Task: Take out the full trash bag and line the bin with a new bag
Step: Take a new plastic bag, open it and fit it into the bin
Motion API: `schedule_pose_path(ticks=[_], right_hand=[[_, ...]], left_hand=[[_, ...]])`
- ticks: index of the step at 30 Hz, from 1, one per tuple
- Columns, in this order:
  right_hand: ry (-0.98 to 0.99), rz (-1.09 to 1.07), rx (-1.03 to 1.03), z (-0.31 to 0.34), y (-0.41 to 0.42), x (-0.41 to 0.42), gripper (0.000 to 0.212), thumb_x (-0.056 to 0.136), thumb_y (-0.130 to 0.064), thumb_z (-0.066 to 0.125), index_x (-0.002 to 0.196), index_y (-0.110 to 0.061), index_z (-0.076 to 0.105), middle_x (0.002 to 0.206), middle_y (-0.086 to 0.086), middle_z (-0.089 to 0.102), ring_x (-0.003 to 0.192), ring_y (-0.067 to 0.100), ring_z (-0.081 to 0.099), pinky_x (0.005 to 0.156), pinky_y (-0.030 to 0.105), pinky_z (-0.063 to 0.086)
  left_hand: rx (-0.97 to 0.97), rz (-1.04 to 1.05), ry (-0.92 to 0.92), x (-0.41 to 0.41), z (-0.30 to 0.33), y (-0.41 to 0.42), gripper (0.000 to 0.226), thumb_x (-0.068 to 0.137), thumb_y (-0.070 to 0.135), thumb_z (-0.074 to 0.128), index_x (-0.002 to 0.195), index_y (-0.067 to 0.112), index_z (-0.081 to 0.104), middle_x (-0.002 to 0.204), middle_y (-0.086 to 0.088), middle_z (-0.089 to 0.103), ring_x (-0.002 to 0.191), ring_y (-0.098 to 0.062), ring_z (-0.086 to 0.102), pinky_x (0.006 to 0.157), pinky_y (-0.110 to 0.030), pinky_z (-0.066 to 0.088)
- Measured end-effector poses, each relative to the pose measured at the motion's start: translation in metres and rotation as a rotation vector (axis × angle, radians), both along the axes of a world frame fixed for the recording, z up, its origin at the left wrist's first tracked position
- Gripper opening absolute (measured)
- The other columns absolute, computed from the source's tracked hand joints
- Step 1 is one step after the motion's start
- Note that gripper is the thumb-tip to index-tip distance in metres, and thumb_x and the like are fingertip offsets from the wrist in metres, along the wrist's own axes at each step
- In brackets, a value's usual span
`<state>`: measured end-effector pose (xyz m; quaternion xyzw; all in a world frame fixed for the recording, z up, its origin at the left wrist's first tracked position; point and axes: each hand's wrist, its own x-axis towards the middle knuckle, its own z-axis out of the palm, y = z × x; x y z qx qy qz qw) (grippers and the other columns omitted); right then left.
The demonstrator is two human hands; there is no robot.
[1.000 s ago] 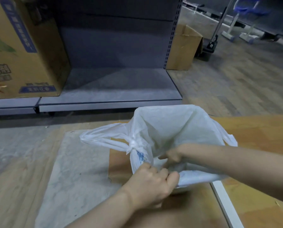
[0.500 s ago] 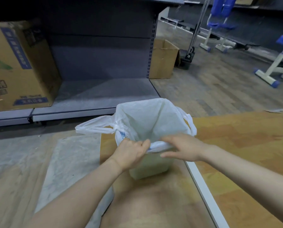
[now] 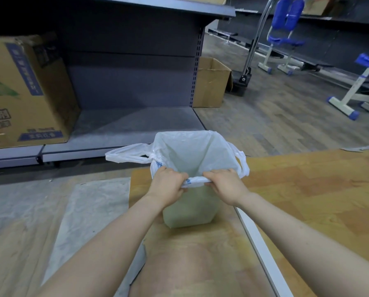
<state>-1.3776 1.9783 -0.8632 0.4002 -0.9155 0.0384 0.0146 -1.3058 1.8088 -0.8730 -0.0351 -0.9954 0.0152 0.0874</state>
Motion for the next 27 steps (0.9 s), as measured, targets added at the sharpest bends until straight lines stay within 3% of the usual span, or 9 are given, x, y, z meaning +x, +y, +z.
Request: schedule_pose_path(ticks=[5, 8, 11, 14, 16, 18, 20, 23, 27], right_hand=[[-0.009, -0.054, 0.048, 0.002, -0.004, 0.009, 0.017, 0.097, -0.022, 0.039, 0.103, -0.017, 0.055, 0.103, 0.004, 0.061, 0.102, 0.025, 0.054, 0.075, 0.032, 0.022], [-0.020, -0.078, 0.082, 0.005, -0.006, 0.014, 0.018, 0.097, -0.021, 0.038, 0.104, -0.016, 0.054, 0.107, 0.006, 0.061, 0.105, 0.027, 0.052, 0.084, 0.036, 0.029], [-0.032, -0.092, 0.178, 0.010, -0.005, 0.014, 0.023, 0.098, -0.025, 0.036, 0.113, -0.015, 0.049, 0.113, 0.009, 0.058, 0.112, 0.027, 0.048, 0.102, 0.045, 0.027], [-0.006, -0.078, 0.260, 0.013, 0.002, 0.010, 0.035, 0.097, -0.037, 0.038, 0.127, -0.019, 0.042, 0.123, 0.009, 0.052, 0.120, 0.027, 0.045, 0.109, 0.052, 0.021], [0.034, -0.094, 0.244, 0.014, 0.016, 0.004, 0.049, 0.095, -0.046, 0.039, 0.139, -0.024, 0.033, 0.140, 0.009, 0.040, 0.135, 0.025, 0.032, 0.113, 0.053, 0.016], [0.019, -0.147, 0.180, 0.014, 0.034, -0.004, 0.066, 0.091, -0.057, 0.040, 0.148, -0.031, 0.018, 0.156, 0.008, 0.014, 0.146, 0.024, 0.007, 0.115, 0.052, 0.010], [-0.155, -0.239, 0.047, 0.015, 0.048, -0.010, 0.079, 0.086, -0.065, 0.042, 0.150, -0.036, 0.006, 0.160, 0.003, -0.005, 0.148, 0.022, -0.002, 0.115, 0.050, 0.013], [-0.583, -0.303, -0.233, 0.008, 0.053, -0.013, 0.077, 0.089, -0.061, 0.041, 0.151, -0.032, 0.003, 0.159, 0.006, 0.009, 0.145, 0.021, 0.019, 0.114, 0.038, 0.022], [-0.763, -0.342, -0.597, -0.005, 0.045, -0.010, 0.063, 0.099, -0.041, 0.036, 0.151, -0.024, 0.005, 0.157, 0.001, 0.020, 0.143, 0.018, 0.023, 0.113, 0.028, 0.019]], left_hand=[[-0.016, 0.073, -0.101, 0.007, 0.007, 0.003, 0.022, 0.092, 0.032, 0.051, 0.097, 0.013, 0.060, 0.102, -0.009, 0.067, 0.099, -0.029, 0.058, 0.084, -0.031, 0.032], [-0.020, 0.050, -0.089, 0.013, 0.006, 0.000, 0.025, 0.092, 0.035, 0.051, 0.100, 0.014, 0.058, 0.105, -0.008, 0.065, 0.104, -0.027, 0.053, 0.086, -0.030, 0.031], [-0.030, 0.014, -0.049, 0.020, 0.007, -0.007, 0.040, 0.087, 0.051, 0.053, 0.107, 0.016, 0.057, 0.106, -0.003, 0.060, 0.108, -0.023, 0.048, 0.089, -0.029, 0.029], [0.013, -0.057, 0.089, 0.026, 0.005, -0.023, 0.056, 0.078, 0.065, 0.049, 0.095, 0.014, 0.062, 0.096, -0.005, 0.063, 0.100, -0.026, 0.055, 0.083, -0.032, 0.028], [0.044, -0.070, 0.174, 0.031, 0.002, -0.032, 0.073, 0.071, 0.075, 0.036, 0.092, 0.011, 0.067, 0.098, -0.008, 0.067, 0.096, -0.030, 0.061, 0.084, -0.034, 0.034], [0.117, -0.004, 0.222, 0.032, 0.004, -0.036, 0.094, 0.071, 0.084, 0.023, 0.114, 0.012, 0.064, 0.126, -0.014, 0.059, 0.115, -0.036, 0.055, 0.095, -0.042, 0.040], [0.267, 0.126, 0.175, 0.031, 0.009, -0.037, 0.108, 0.062, 0.092, 0.012, 0.138, 0.024, 0.045, 0.151, -0.015, 0.032, 0.134, -0.036, 0.033, 0.108, -0.048, 0.027], [0.542, 0.209, -0.061, 0.027, 0.003, -0.038, 0.116, 0.052, 0.098, 0.021, 0.146, 0.030, 0.029, 0.159, -0.010, 0.002, 0.145, -0.030, 0.008, 0.117, -0.042, 0.012], [0.772, 0.221, -0.068, 0.024, -0.008, -0.031, 0.079, 0.081, 0.053, 0.058, 0.147, 0.023, 0.025, 0.159, 0.002, -0.009, 0.147, -0.017, 0.006, 0.116, -0.035, 0.021]])
